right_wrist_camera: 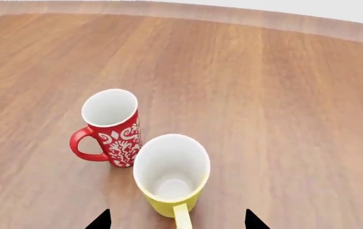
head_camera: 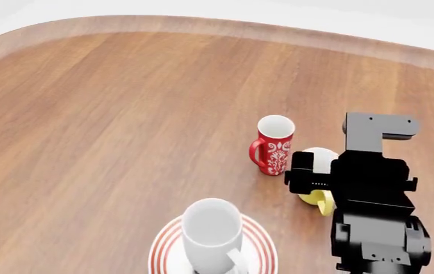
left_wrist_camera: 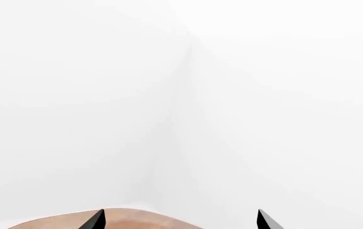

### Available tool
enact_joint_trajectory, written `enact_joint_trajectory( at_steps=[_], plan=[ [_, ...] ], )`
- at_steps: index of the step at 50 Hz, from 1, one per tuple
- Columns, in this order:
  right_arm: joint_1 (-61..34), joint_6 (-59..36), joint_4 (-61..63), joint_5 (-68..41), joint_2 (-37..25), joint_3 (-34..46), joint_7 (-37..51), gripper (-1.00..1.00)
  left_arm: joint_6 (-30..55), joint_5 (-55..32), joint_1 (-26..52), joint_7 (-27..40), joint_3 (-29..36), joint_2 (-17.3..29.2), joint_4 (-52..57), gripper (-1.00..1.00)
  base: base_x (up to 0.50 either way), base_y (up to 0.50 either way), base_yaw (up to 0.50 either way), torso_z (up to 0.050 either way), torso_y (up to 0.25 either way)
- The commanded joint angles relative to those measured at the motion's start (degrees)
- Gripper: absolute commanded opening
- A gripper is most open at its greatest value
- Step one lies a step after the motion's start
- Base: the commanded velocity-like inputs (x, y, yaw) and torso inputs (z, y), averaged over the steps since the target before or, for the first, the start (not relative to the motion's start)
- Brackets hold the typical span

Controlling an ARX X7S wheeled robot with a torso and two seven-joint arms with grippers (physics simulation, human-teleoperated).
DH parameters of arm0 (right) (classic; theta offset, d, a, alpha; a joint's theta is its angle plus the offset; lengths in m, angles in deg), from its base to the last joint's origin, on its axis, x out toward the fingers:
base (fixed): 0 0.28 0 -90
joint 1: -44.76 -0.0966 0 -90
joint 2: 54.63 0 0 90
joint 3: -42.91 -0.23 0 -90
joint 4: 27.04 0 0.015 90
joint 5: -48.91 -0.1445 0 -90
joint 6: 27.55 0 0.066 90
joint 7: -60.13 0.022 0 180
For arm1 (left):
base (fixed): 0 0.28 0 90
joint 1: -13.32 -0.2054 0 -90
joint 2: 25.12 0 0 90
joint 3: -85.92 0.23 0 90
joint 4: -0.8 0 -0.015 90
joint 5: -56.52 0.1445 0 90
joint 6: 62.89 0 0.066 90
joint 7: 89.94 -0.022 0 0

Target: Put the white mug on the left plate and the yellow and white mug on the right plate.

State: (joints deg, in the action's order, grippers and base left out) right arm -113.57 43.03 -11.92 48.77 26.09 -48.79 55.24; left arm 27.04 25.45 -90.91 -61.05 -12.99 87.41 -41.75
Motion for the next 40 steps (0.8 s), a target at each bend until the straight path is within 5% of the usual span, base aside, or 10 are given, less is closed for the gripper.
enact_joint_trajectory(
  at_steps=[1,40],
  plan=[
    [-0.2,-0.7,-0.1,0.0,0.1,-0.5,0.0,1.00,-0.8,0.1,-0.4,-0.7,0.2,0.3,-0.3,1.00,0.00,0.00,0.00,0.000,-0.250],
    [-1.0,6.2,-0.1,0.2,0.0,-3.2,-1.1,1.00,-1.9,0.3,-0.2,-0.4,0.7,0.5,-0.7,1.00,0.00,0.00,0.00,0.000,-0.080]
  ],
)
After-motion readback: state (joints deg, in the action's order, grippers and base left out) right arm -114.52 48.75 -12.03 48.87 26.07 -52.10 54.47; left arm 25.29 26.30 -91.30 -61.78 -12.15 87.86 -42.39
